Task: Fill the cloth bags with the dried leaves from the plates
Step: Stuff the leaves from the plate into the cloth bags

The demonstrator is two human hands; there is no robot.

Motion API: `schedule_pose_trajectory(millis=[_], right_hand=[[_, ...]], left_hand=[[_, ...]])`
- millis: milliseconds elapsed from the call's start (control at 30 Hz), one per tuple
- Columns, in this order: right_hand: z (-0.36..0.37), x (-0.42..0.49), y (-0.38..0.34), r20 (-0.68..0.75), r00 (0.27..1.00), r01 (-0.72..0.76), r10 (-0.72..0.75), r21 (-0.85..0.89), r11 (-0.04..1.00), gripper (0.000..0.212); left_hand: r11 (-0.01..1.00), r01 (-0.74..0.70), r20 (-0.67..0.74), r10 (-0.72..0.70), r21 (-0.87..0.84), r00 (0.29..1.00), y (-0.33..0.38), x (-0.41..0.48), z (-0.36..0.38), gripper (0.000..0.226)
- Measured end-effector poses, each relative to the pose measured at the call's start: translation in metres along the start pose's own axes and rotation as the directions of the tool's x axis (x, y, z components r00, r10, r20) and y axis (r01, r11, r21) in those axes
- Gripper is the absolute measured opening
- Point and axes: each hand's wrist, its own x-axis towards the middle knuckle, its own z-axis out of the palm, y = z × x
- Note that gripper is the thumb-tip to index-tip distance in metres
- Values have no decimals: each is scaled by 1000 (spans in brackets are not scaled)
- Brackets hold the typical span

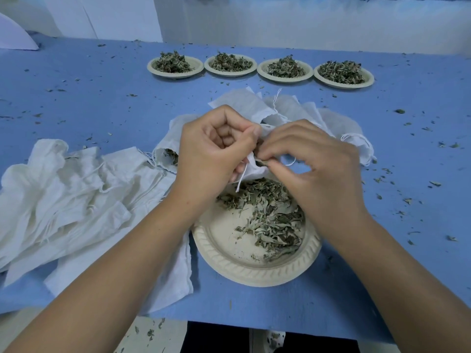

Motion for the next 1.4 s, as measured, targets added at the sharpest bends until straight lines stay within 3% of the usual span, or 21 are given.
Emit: schedule_pose_trajectory(millis=[100,233,333,400,467,600,633,667,733,767,800,833,933,1033,1100,1167,1400], right_hand=[[1,2,3,93,992,101,-84,-192,976,5],[-8,5,5,48,995,-78,85,-124,989,10],[-10,5,4,49,998,-14,26,-235,972,9],[-6,5,5,173,985,45,0,-257,965,12],[-2,4,4,275,960,9,47,-200,980,15],[-18,9,3,96,960,-273,264,103,956,20],[-26,11,6,147,938,-337,314,172,926,22],[-33,13,8,296,886,-423,358,197,884,24],[-36,13,9,641,662,-566,388,89,819,39],[-34,11,8,742,552,-603,382,39,797,44],[-31,9,7,798,486,-616,357,22,788,44],[-28,8,5,826,467,-596,316,30,802,40],[-24,8,6,810,528,-585,256,128,801,11],[-29,9,16,735,608,-488,302,46,872,32],[-27,9,18,754,590,-356,289,-78,931,49],[-20,9,15,783,548,-316,295,-133,939,53],[-10,6,10,765,601,-270,232,-79,960,21]], left_hand=[[1000,-6,21,5,3,1000,0,0,1,24],[1000,8,-12,-8,11,1000,0,1,0,23],[1000,12,-10,-12,11,1000,0,1,-1,22],[1000,25,10,-25,12,1000,0,1,0,22],[999,36,17,-37,21,999,1,1,0,21],[998,48,-79,-46,35,996,3,3,-3,23],[998,51,-111,-47,42,993,3,4,-4,23],[997,56,-137,-49,49,989,4,5,-5,24],[996,66,-167,-56,55,984,5,7,-5,24],[996,69,-170,-58,55,984,5,7,-4,25],[996,68,-166,-58,54,984,4,6,-4,25],[996,65,-159,-56,53,986,4,6,-3,26],[997,61,-146,-53,54,988,4,5,-3,24],[997,58,-145,-49,59,988,4,6,-3,24],[996,60,-144,-50,64,988,5,6,-3,24],[996,64,-143,-55,62,988,5,5,-3,23],[995,67,-152,-56,70,987,5,5,-2,23]])
